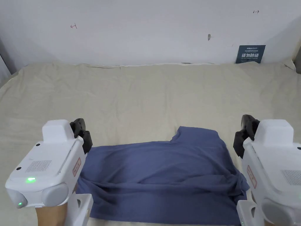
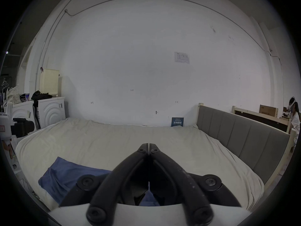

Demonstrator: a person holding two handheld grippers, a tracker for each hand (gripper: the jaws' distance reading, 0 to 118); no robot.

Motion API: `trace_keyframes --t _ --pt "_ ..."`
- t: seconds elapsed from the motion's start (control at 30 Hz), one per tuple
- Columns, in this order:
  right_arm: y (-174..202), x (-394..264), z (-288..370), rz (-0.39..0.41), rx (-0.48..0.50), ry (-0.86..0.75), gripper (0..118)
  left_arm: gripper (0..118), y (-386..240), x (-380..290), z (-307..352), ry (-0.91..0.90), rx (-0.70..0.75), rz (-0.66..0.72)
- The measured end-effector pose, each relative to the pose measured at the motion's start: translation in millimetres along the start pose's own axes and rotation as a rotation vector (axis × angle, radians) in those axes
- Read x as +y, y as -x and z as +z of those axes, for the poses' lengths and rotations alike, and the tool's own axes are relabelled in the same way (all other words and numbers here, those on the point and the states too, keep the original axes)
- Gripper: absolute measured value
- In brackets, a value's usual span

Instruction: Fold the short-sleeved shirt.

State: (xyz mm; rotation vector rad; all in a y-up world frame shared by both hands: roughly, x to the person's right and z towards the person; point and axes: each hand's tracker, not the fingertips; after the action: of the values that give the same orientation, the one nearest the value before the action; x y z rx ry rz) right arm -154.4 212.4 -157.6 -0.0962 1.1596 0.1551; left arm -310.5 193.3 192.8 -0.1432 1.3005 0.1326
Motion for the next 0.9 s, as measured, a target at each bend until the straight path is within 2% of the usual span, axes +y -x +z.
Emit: trace_keyframes --t 0.33,0.4,0.57,0.6,0.63,0.67,0.7,0.73,0.77,0.8,0.9 --pt "1.0 1.7 -36.0 -0.025 0.021 0.034 2 0 8.2 -6.2 -45.7 0.118 -0.020 -0.105" --pt "1.9 0.3 -48.0 -0.025 0.021 0.043 2 0 16.4 -9.4 -64.3 0.162 -0.027 -0.151" --pt "5.4 -5.2 -81.3 -0.020 0.025 0.083 2 1 57.3 -32.8 -145.0 0.324 -0.051 -0.166" --pt "5.8 -6.4 -87.3 -0.022 0.028 0.090 2 6 63.1 -36.7 -161.1 0.375 -0.054 -0.160" --pt "6.7 -8.5 -94.1 -0.023 0.026 0.099 2 19 69.5 -41.8 -177.5 0.422 -0.052 -0.144" --pt "7.4 -10.2 -100.6 -0.021 0.025 0.109 2 42 77.2 -47.8 -195.8 0.472 -0.058 -0.112" --pt "7.8 -11.7 -106.4 -0.019 0.023 0.116 2 81 78.5 -48.2 -205.2 0.531 -0.064 -0.088" --pt "8.0 -13.1 -112.5 -0.015 0.020 0.122 2 104 83.9 -55.2 -220.2 0.575 -0.036 -0.048" --pt "8.8 -15.1 -117.6 -0.013 0.018 0.131 2 111 89.5 -63.8 -235.4 0.625 -0.022 -0.023" --pt "8.8 -16.6 -122.6 -0.011 0.016 0.141 2 113 93.7 -71.0 -245.7 0.649 -0.015 -0.017" --pt "6.4 -22.4 -136.9 -0.017 0.012 0.167 2 109 104.7 -94.6 -275.5 0.690 0.068 -0.022"
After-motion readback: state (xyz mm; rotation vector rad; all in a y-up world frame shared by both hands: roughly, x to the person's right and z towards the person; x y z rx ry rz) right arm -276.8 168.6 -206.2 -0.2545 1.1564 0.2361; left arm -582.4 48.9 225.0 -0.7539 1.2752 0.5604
